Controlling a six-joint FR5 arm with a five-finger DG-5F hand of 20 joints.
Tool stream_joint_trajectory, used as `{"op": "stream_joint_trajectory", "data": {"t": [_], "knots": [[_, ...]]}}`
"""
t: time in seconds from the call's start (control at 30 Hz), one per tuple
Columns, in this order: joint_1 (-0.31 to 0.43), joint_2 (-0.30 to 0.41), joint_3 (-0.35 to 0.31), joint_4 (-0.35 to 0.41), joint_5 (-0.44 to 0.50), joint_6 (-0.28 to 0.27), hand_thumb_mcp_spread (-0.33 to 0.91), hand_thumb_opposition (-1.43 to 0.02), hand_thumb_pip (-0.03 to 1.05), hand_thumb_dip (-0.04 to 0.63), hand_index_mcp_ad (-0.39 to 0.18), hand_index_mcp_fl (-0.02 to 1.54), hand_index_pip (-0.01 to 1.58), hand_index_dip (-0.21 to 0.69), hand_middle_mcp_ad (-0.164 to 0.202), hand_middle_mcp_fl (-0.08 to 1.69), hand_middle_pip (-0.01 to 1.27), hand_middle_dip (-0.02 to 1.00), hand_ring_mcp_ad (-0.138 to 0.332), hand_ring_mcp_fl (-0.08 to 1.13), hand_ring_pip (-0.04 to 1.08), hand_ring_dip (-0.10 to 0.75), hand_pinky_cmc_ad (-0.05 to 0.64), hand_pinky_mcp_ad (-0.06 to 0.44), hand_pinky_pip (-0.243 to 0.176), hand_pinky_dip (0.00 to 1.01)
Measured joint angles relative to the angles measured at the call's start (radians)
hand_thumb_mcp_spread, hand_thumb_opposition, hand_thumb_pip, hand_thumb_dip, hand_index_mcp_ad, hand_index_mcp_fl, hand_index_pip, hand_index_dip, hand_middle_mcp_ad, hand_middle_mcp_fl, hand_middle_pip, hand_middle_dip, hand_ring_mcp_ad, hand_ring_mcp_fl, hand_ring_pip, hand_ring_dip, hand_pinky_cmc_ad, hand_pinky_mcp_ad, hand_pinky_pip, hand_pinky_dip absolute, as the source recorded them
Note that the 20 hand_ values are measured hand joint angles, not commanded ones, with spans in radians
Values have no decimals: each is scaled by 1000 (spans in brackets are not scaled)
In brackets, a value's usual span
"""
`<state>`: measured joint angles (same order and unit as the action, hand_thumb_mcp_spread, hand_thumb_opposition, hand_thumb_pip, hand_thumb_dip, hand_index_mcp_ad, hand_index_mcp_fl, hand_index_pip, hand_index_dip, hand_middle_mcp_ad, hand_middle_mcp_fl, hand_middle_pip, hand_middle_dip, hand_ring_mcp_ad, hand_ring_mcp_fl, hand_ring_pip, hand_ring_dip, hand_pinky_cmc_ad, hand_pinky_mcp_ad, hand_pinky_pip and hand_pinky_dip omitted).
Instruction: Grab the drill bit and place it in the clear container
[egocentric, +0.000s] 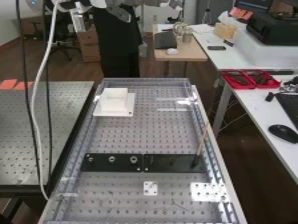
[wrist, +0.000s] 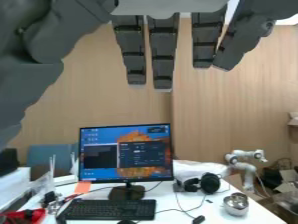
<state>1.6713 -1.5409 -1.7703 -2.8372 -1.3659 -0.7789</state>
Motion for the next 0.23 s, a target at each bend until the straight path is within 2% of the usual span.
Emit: {"op": "stream_joint_trajectory", "data": {"t": [0.1, 0.23], "knots": [[0, 3, -1, 2, -41, 1, 176, -682, 251, 23, 2, 328, 65, 419, 84, 311, 126, 234, 236, 65, 124, 84, 358, 183, -77, 211], [0, 3, 1, -1, -10, 4, 176, -681, 251, 24, 23, 353, 68, 419, 103, 340, 127, 234, 243, 59, 134, 84, 377, 187, -82, 211]]}}
